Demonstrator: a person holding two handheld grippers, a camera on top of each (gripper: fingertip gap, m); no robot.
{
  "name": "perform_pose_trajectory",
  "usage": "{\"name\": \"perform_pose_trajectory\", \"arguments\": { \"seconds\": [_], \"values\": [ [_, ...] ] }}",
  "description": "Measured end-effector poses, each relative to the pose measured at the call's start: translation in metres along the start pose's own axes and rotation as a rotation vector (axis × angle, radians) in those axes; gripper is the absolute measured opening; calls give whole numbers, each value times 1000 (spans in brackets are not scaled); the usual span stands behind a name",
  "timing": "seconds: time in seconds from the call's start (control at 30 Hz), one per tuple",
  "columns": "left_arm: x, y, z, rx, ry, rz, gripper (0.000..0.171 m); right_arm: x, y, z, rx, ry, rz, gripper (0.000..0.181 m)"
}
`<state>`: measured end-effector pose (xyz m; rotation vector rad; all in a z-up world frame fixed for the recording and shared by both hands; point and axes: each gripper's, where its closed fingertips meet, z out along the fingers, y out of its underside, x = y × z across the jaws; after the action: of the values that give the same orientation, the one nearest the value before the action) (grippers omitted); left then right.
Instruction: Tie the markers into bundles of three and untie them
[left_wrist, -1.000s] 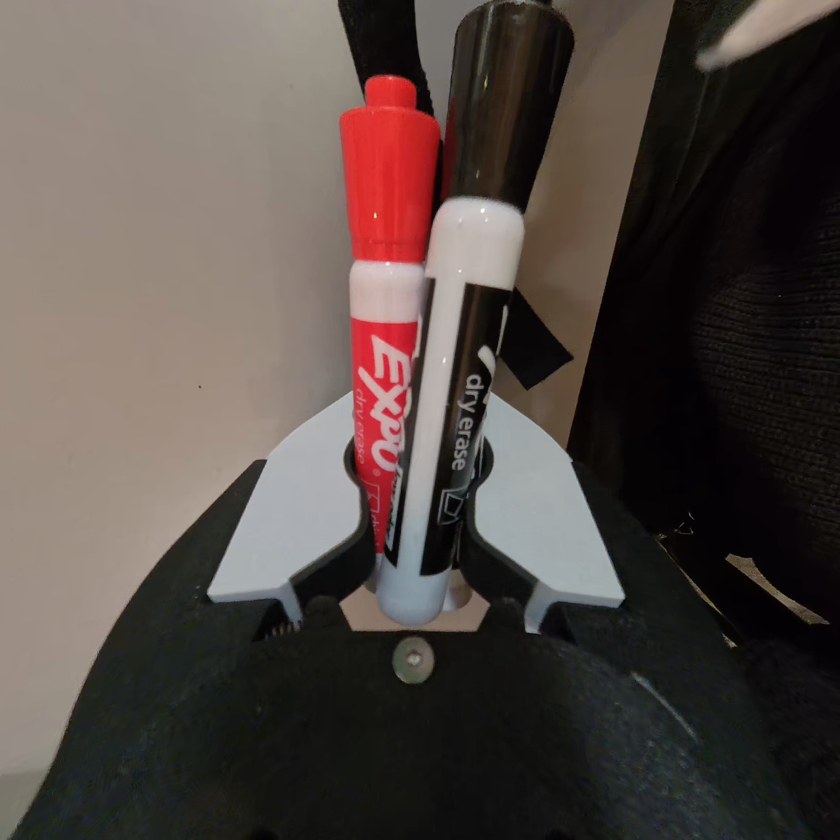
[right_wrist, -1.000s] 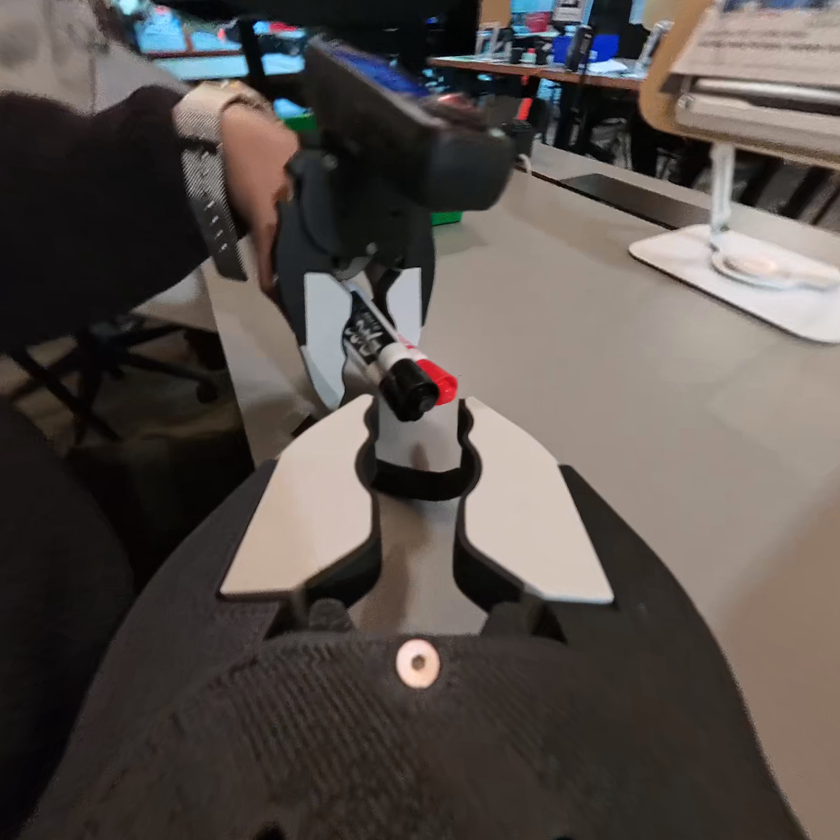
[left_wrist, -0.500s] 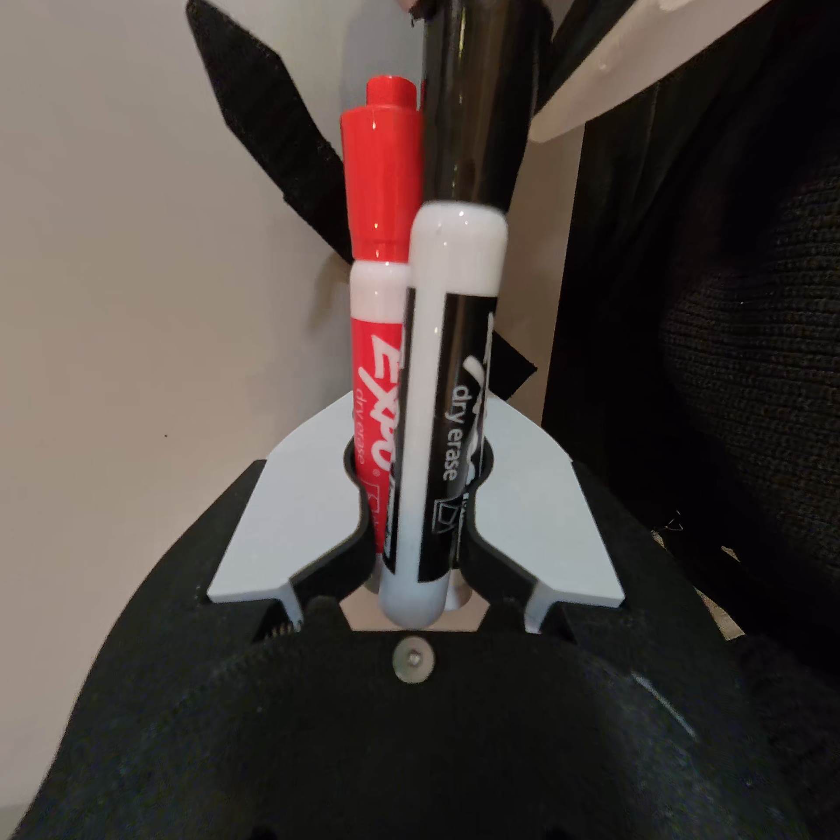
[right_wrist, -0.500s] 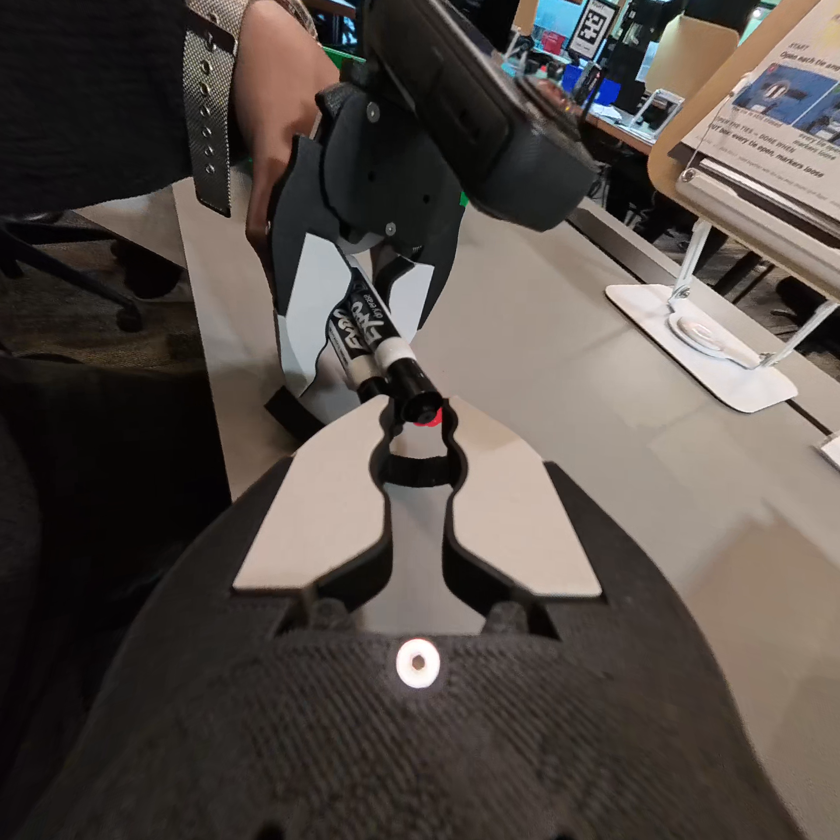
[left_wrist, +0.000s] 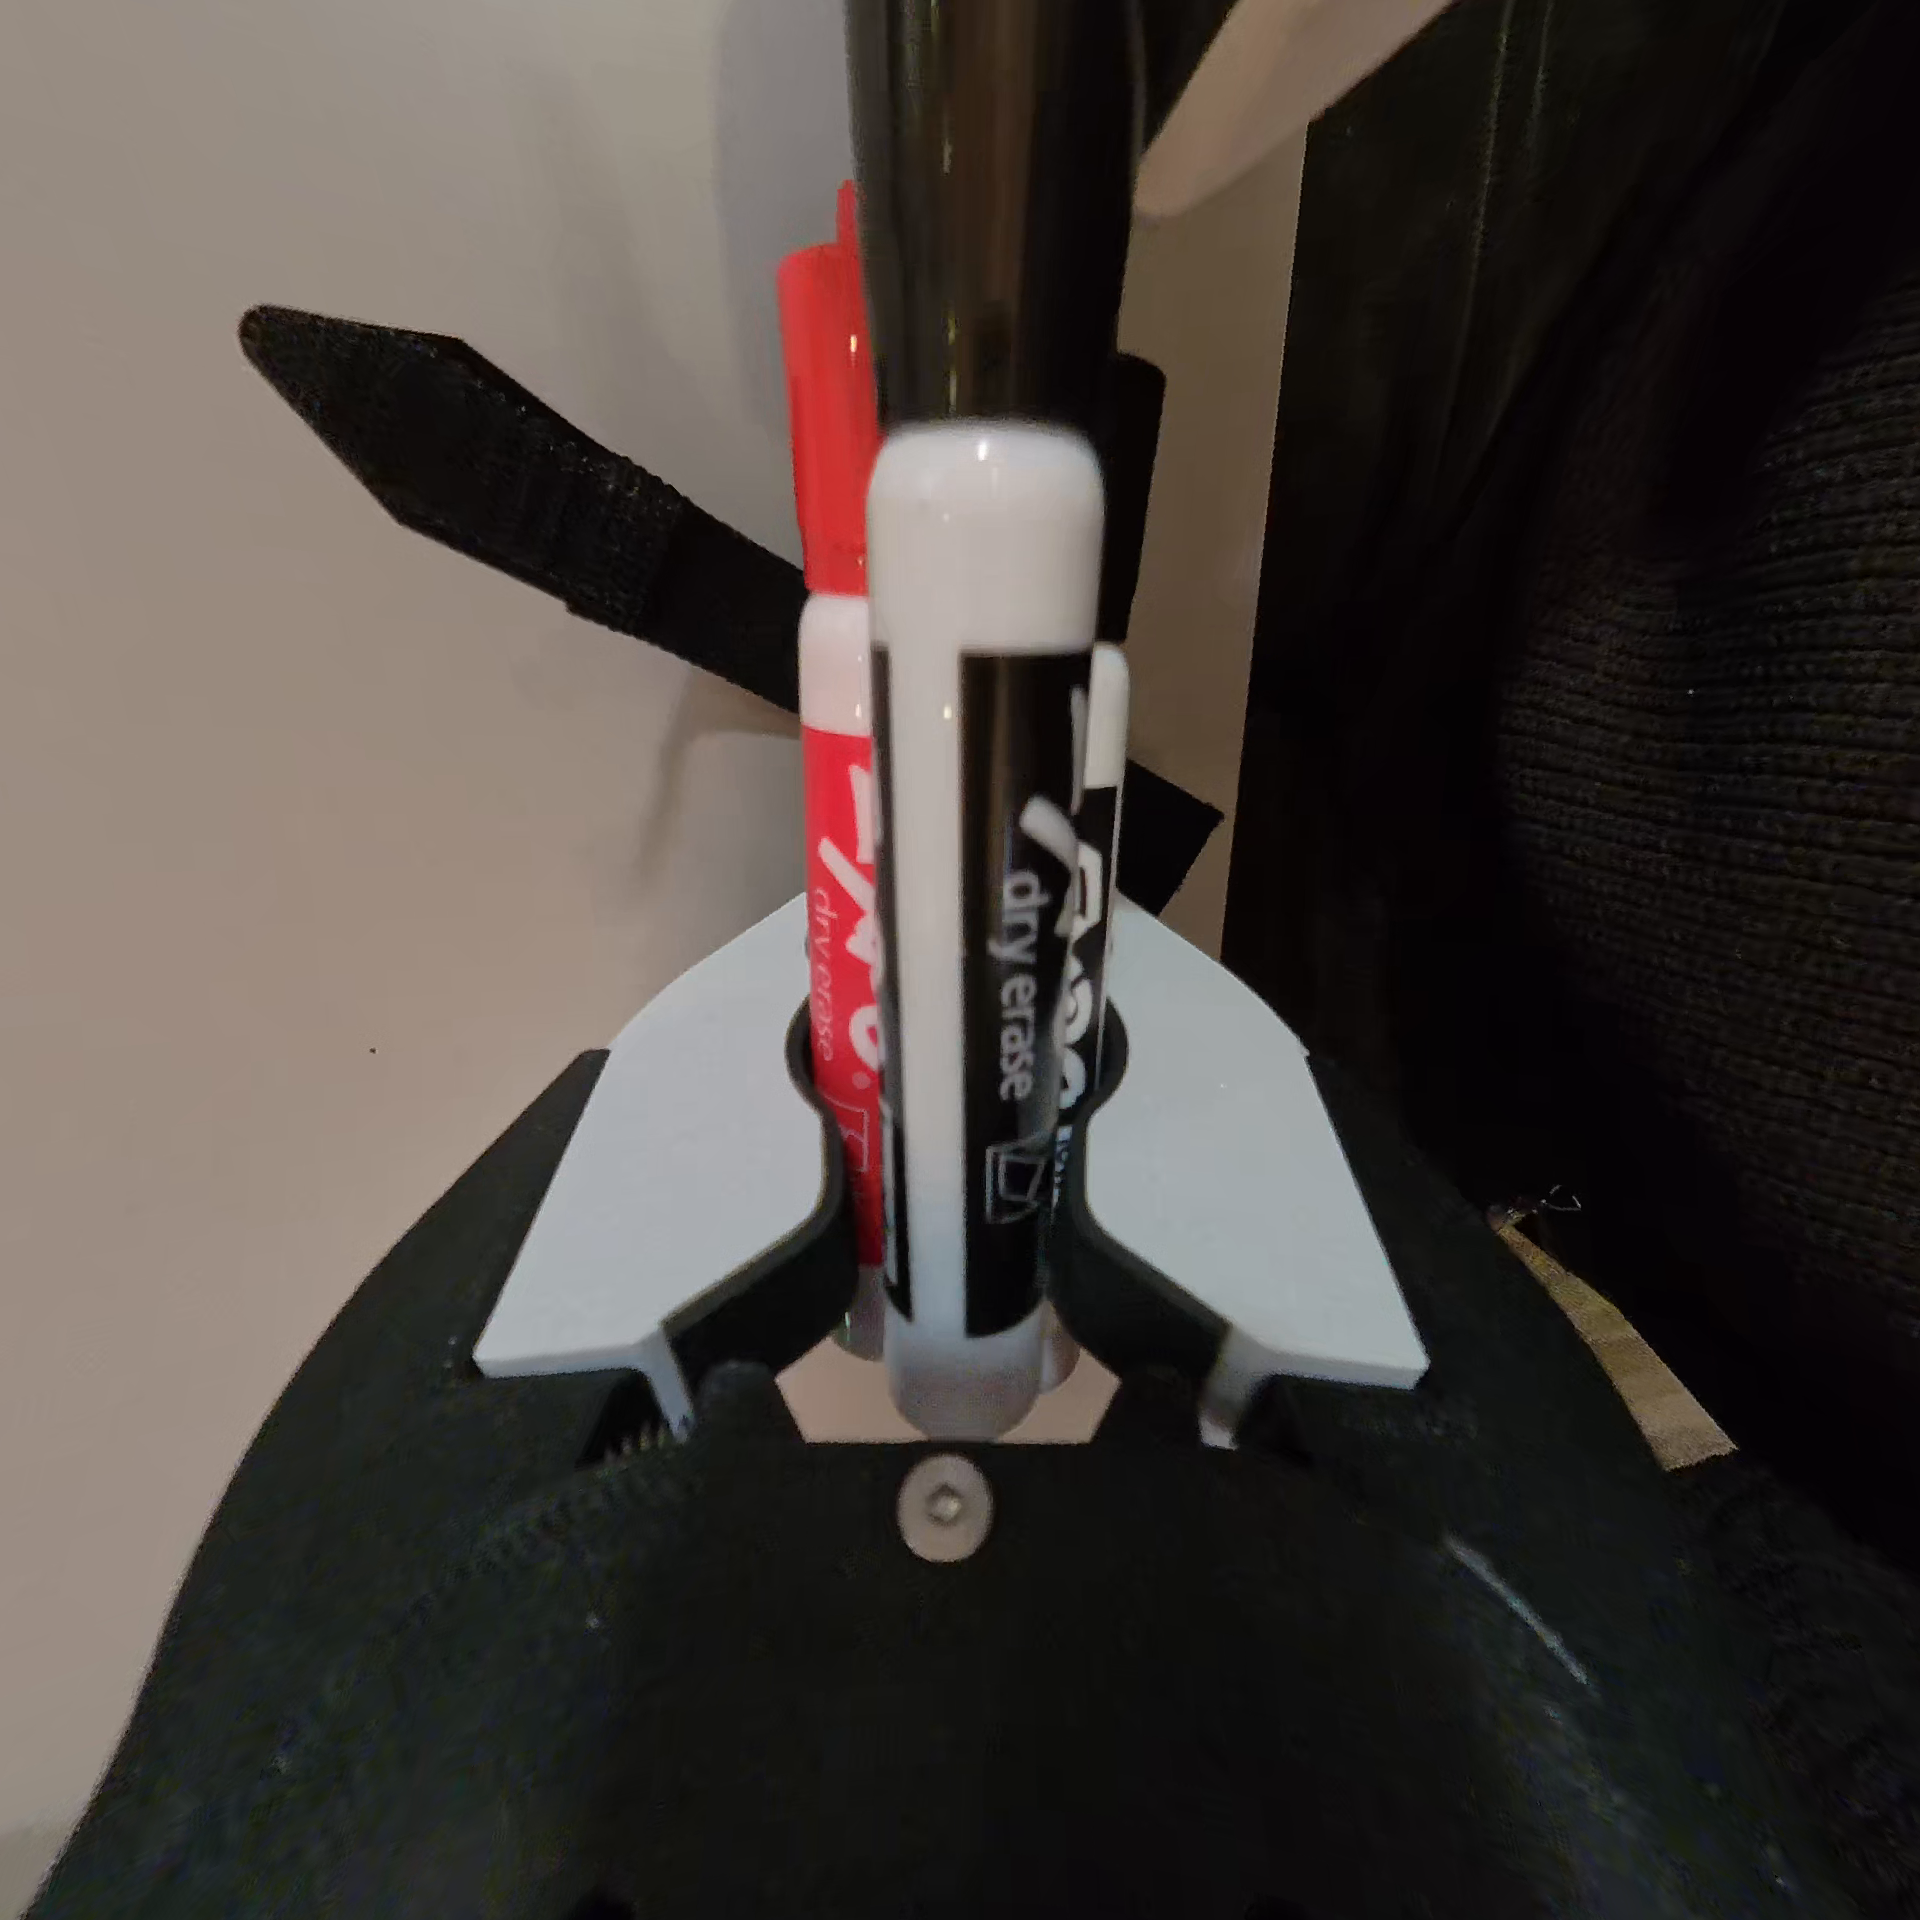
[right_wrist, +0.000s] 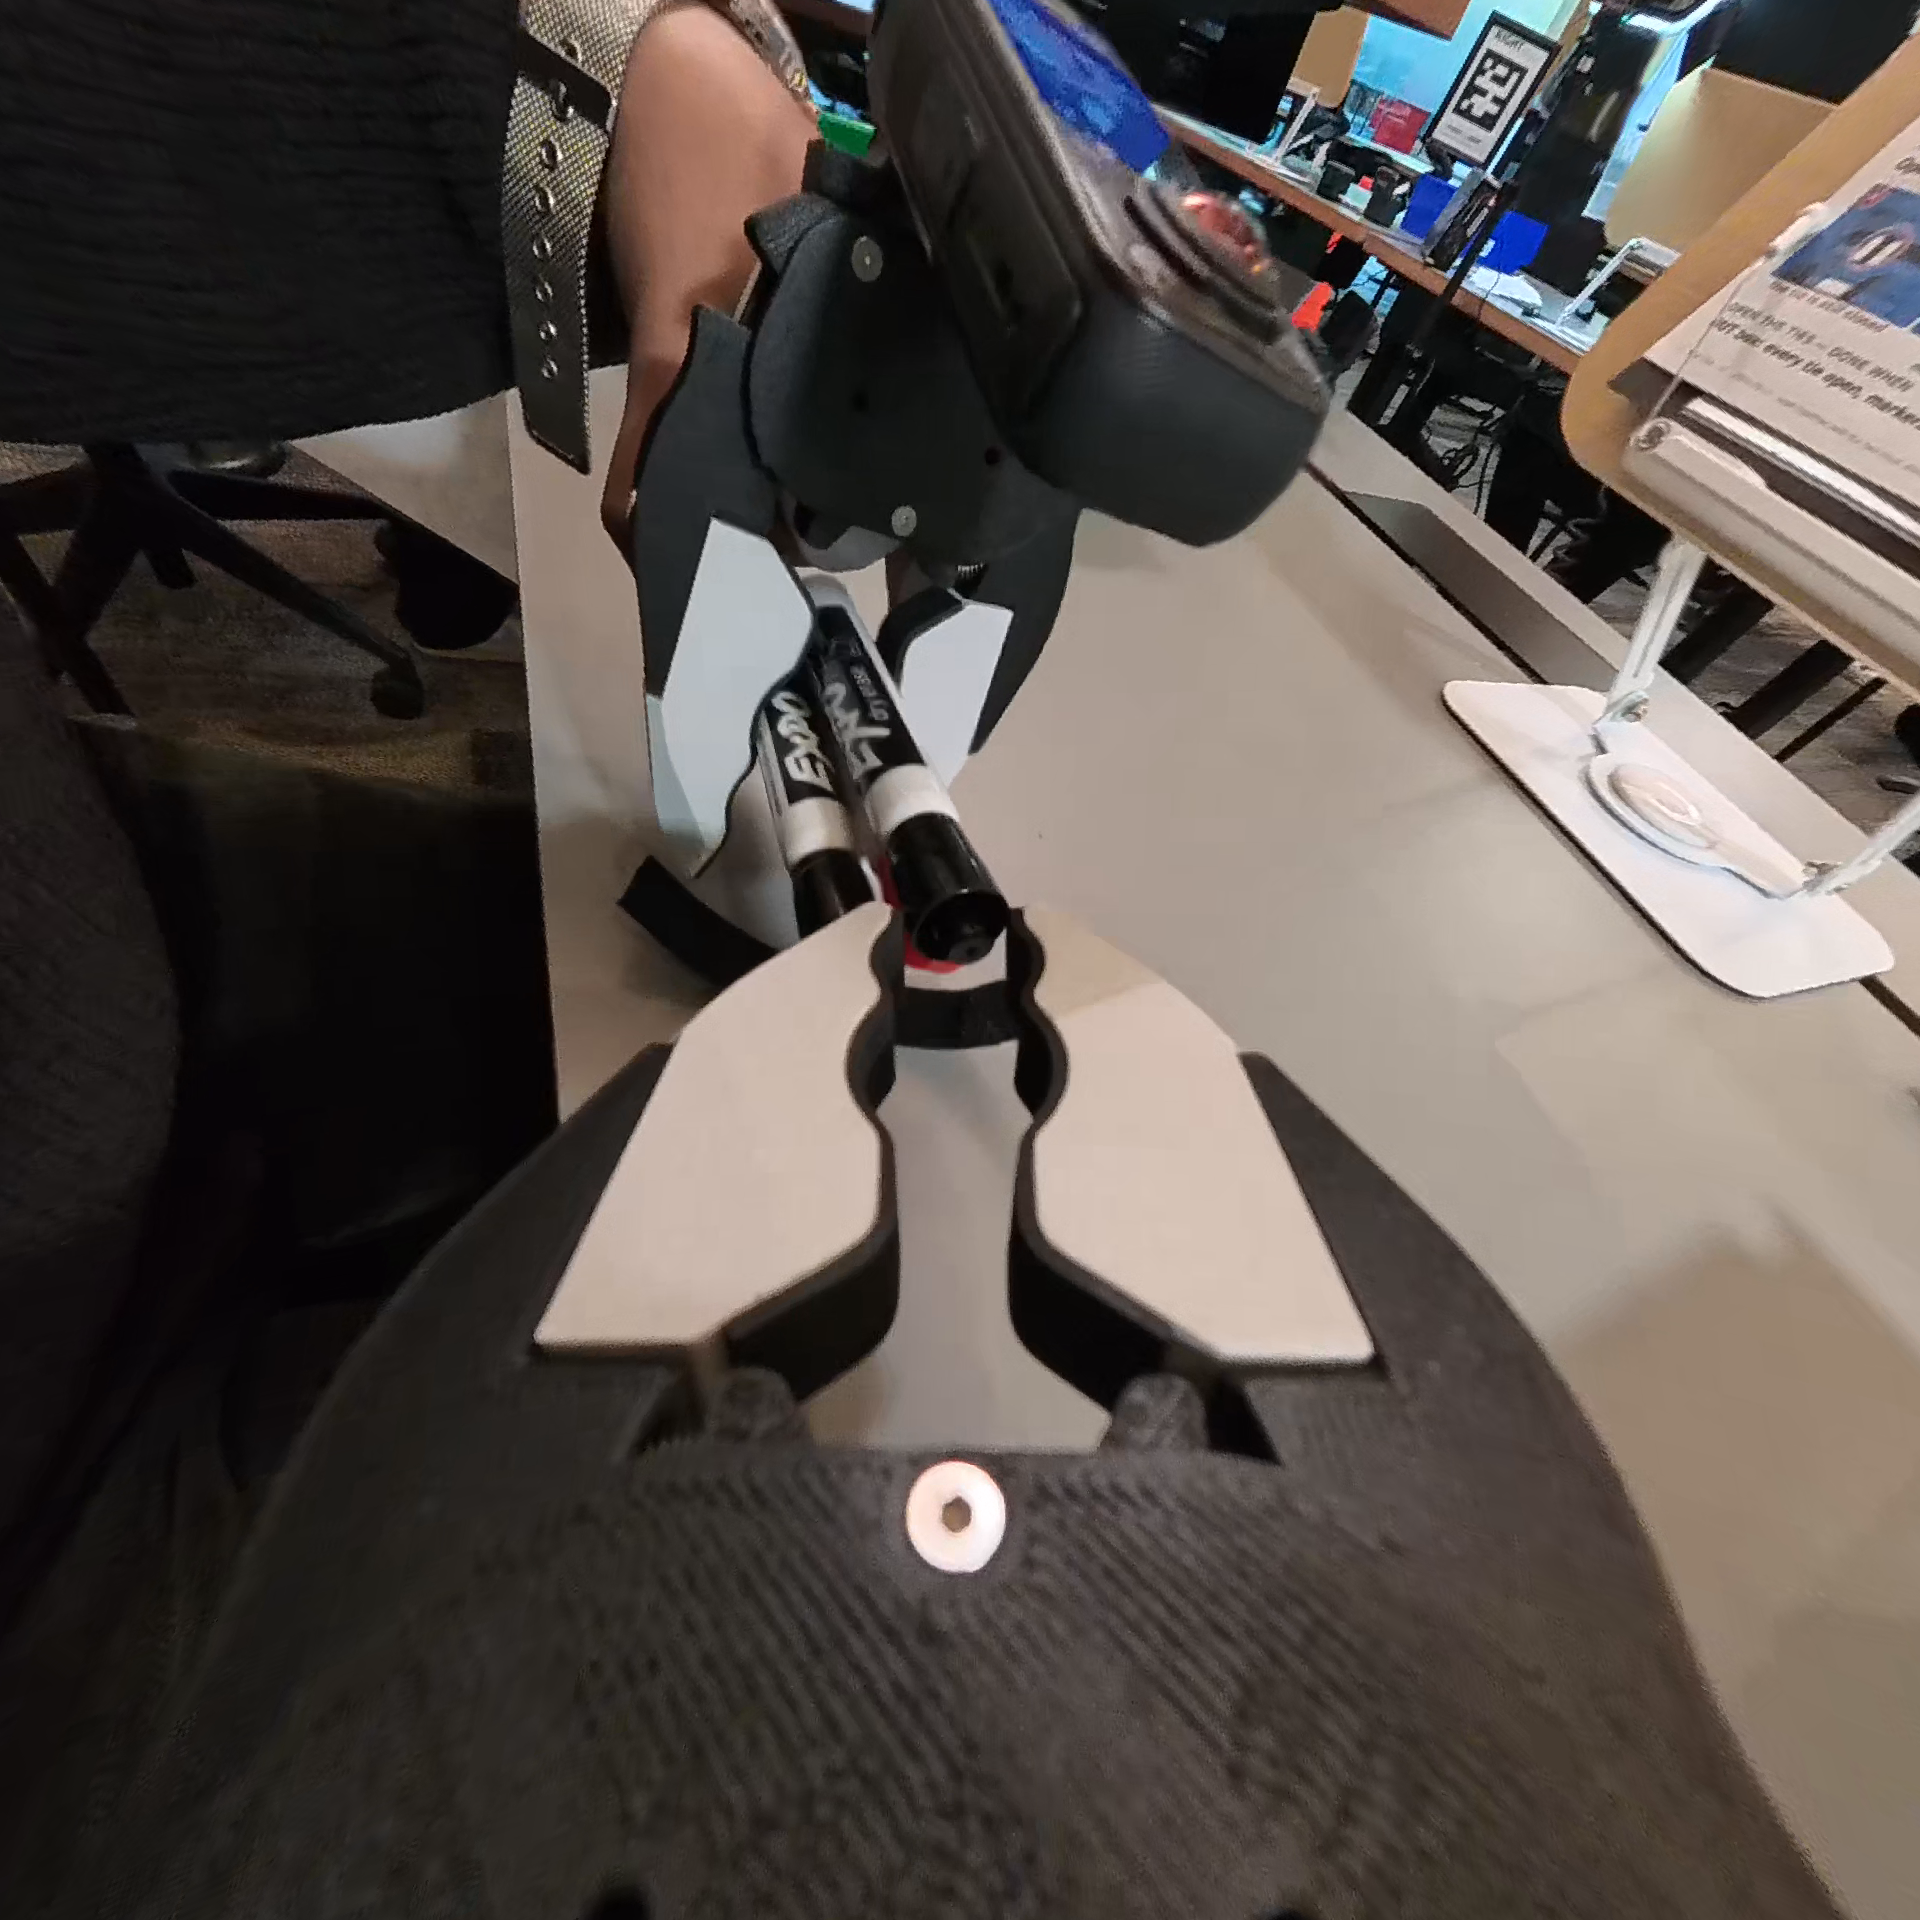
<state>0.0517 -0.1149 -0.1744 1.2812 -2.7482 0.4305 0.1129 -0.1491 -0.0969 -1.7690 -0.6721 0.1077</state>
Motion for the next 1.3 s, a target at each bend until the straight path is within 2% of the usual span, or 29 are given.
{"name": "perform_pose_trajectory", "arguments": {
  "seconds": [0.37, 0.87, 1.07, 1.3],
  "values": [
    [2, -3, 4, -29, -20, 19, 43, -6, -1, 6, -9, 4, -13, 19],
    [-2, -1, -3, 12, -18, -6, 44, -5, -1, 7, 14, 69, -58, 16],
    [-6, 7, -8, 17, -22, -35, 44, -2, -10, 2, 72, 76, -5, 22],
    [-7, 10, -9, 25, -10, -53, 44, -2, -9, 5, 61, 90, -13, 22]
  ]
}}
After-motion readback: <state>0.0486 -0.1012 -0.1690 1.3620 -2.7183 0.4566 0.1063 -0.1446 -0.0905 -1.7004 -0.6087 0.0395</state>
